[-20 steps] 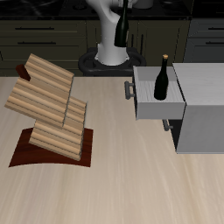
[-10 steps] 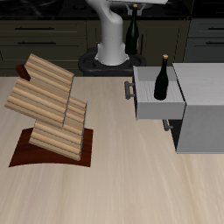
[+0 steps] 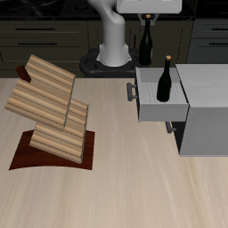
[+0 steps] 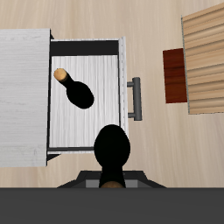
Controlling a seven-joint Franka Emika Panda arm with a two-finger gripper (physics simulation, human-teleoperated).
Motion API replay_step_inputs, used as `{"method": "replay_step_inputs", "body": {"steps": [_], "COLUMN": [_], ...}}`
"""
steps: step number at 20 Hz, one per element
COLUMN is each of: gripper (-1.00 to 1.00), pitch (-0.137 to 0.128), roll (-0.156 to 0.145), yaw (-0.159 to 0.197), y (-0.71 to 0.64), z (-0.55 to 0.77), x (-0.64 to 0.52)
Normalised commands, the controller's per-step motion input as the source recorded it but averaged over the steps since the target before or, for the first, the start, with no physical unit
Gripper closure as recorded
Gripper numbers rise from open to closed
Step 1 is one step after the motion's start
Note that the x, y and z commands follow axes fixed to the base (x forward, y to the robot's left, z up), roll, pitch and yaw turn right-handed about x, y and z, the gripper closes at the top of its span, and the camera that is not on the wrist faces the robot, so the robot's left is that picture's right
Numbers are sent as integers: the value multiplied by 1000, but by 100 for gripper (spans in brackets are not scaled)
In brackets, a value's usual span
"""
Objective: Place the wine bottle from the table into the top drawer
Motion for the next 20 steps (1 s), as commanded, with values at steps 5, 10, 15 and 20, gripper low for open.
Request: {"method": "replay_step_inputs", "body": {"steps": [5, 10, 15, 20], "gripper": [100, 100, 100, 100], "pitch": [53, 25, -17, 18], "roll": [43, -1, 3, 7], "yaw": [10, 8, -3, -19], "y": [188, 36, -7, 13], "z": [-342, -192, -176, -245], "x": [7, 126, 140, 55]}}
